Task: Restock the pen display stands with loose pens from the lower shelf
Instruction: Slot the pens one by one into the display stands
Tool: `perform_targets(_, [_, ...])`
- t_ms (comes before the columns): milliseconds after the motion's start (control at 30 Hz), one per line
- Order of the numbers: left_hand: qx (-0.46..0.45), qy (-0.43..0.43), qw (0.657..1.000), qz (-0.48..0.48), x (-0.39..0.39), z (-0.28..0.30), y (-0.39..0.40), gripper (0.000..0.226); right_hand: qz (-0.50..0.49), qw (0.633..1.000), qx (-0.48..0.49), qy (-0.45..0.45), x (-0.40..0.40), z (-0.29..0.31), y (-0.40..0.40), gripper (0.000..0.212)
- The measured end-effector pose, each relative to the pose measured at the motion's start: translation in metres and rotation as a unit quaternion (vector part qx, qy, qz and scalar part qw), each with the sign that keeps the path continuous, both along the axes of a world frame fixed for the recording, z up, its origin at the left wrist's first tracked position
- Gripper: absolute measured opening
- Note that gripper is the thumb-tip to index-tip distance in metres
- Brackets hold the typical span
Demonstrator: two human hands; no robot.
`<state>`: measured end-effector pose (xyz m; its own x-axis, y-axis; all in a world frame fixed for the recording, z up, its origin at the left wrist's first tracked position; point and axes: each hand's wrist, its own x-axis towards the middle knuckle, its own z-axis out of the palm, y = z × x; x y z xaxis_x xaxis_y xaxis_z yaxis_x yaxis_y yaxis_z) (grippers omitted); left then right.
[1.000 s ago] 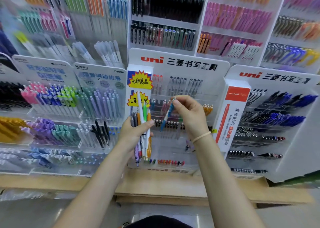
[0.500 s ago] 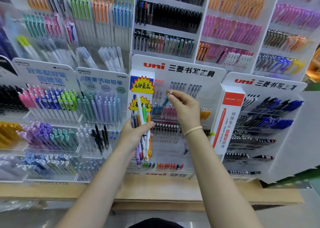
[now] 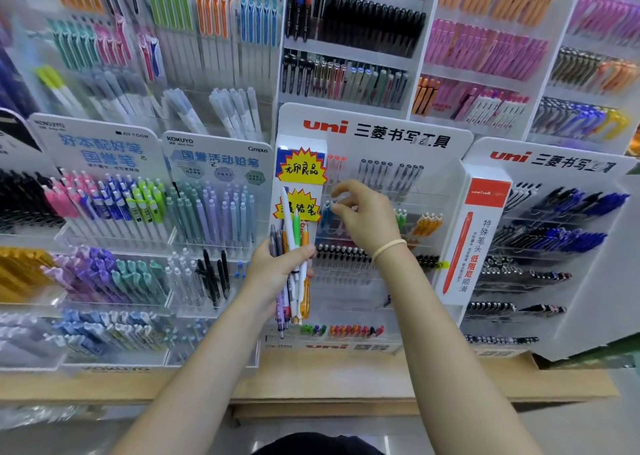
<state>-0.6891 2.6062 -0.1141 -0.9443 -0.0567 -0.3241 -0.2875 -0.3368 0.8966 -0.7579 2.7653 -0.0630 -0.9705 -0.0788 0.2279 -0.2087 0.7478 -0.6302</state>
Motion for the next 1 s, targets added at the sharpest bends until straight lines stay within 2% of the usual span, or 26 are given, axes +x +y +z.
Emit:
perform_targets(233, [0.009, 0.017, 0.999, -0.031, -0.008, 0.004, -0.006, 0.017, 0.003, 0.999, 0.037, -0.027, -0.006, 0.002, -0.005, 0.006])
perform_targets(333, [0.016, 0.023, 0.998, -0.048, -0.012, 0.006, -0.008, 0.021, 0.009, 0.998, 0.043, -0.042, -0.009, 0.004, -0.003, 0.009])
perform_targets(400, [0.015, 0.032, 0.997, -0.064, -0.013, 0.006, -0.009, 0.024, 0.012, 0.999, 0.025, -0.019, -0.006, 0.004, -0.002, 0.017])
perform_targets(500, [0.020, 0.040, 0.995, -0.091, -0.014, 0.006, -0.009, 0.029, 0.005, 0.997, -0.078, 0.006, 0.008, 0.006, 0.000, 0.015])
perform_targets(600, [0.030, 0.051, 0.992, -0.111, -0.014, 0.008, -0.005, 0.024, 0.043, 0.979, -0.179, -0.084, 0.023, 0.006, 0.001, 0.011])
perform_targets(700, [0.040, 0.061, 0.990, -0.121, -0.012, 0.010, 0.004, 0.022, 0.065, 0.960, -0.216, -0.167, 0.033, 0.004, 0.006, 0.012])
perform_targets(833, [0.036, 0.055, 0.990, -0.127, -0.008, 0.006, 0.012, 0.022, 0.091, 0.934, -0.280, -0.203, 0.042, 0.001, 0.020, 0.014])
perform_targets(900, [0.042, 0.043, 0.992, -0.111, -0.006, 0.005, 0.012, 0.023, 0.055, 0.913, -0.355, -0.194, 0.046, -0.001, 0.027, 0.014])
perform_targets(1000, [0.075, 0.011, 0.997, -0.028, -0.005, 0.002, 0.004, 0.023, -0.035, 0.860, -0.483, -0.159, 0.052, -0.004, 0.041, 0.015])
